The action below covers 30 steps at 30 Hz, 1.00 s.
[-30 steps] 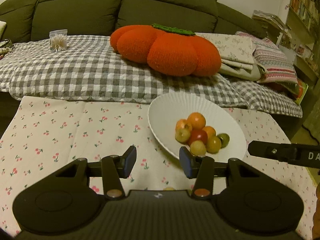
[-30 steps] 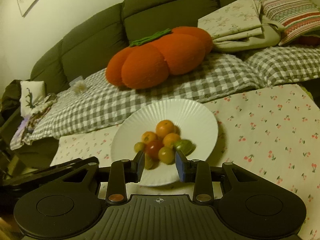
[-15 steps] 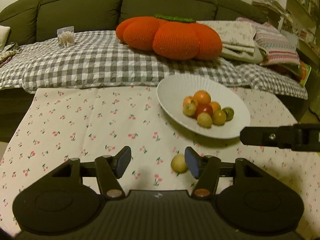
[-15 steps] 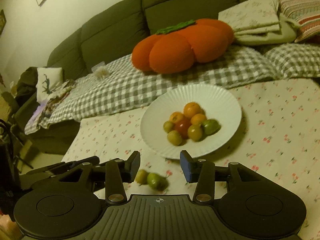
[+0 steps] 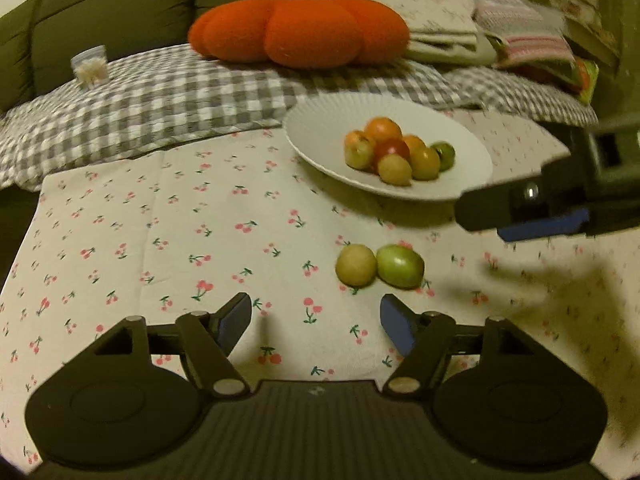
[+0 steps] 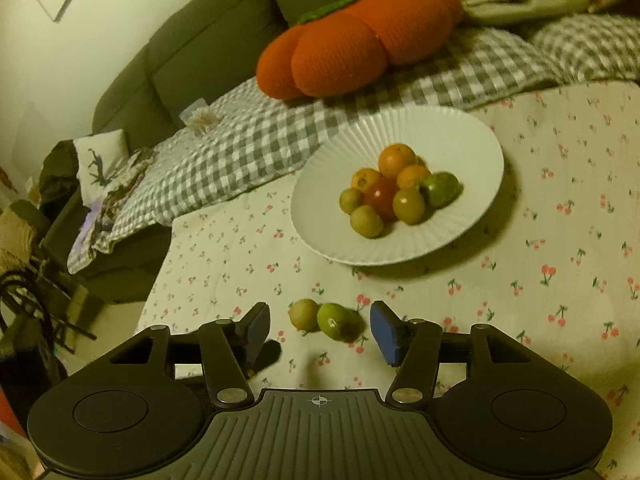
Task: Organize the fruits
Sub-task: 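Move both open tools back to the last yellow and green fruits, then grasp the pale yellow fruit with the left tool while the right tool grasps the green fruit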
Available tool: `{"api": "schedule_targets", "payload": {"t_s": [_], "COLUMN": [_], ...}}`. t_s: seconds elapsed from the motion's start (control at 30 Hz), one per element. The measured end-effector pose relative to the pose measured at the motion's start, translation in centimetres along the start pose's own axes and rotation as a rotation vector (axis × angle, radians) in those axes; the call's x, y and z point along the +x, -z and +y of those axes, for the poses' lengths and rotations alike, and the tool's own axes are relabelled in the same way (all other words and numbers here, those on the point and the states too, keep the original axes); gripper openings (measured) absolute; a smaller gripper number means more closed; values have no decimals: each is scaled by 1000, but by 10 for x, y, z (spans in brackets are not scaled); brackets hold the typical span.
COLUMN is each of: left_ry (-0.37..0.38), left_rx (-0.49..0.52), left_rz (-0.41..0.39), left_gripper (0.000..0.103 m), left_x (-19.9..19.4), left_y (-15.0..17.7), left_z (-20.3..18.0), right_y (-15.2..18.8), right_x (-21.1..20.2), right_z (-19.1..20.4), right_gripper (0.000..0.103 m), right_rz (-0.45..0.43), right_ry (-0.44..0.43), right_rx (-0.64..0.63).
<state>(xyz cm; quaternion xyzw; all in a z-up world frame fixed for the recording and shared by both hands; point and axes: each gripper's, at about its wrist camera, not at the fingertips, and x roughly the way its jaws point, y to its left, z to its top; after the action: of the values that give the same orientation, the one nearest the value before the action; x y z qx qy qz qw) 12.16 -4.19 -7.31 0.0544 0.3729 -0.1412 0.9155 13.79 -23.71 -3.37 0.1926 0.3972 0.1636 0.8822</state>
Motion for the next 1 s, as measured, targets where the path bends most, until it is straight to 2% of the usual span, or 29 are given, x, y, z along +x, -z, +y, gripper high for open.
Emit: {"api": "schedule_targets", "payload": {"t_s": [0.17,0.23,0.3,0.43,0.5,0.67,0.77,1.0], "left_ry": [31,39,51,81,99,133,138,127], "left_rx": [50,93,128,185,196,208,207,124], "left_rz": [-40,-45,-34,-36,-43,-60,-61,-41], "left_gripper": [70,66,57,48,39,25,24,24], "left_x": [7,13,20,29,31,34,35,28], "left_y": [-5,-7,-7,-8,-10,-12,-12,-11], "left_z": [-4,-7,-9,-13,-14,-18,-19,-7], "right_y": [0,1,0,0,0,0,0,0], "right_x": [1,2,2,4,6,12,17,32], "right_z": [-1,-2,-3,-4,-4,-4,-5,-7], "right_gripper": [55,55,55,55,55,55,55,55], "right_rz": [6,6,7,8,9,8,5,8], "right_ry": [3,7,10,17,21,32,48,63], "right_rx": [11,10,11,8,2,-36,-66,-72]}}
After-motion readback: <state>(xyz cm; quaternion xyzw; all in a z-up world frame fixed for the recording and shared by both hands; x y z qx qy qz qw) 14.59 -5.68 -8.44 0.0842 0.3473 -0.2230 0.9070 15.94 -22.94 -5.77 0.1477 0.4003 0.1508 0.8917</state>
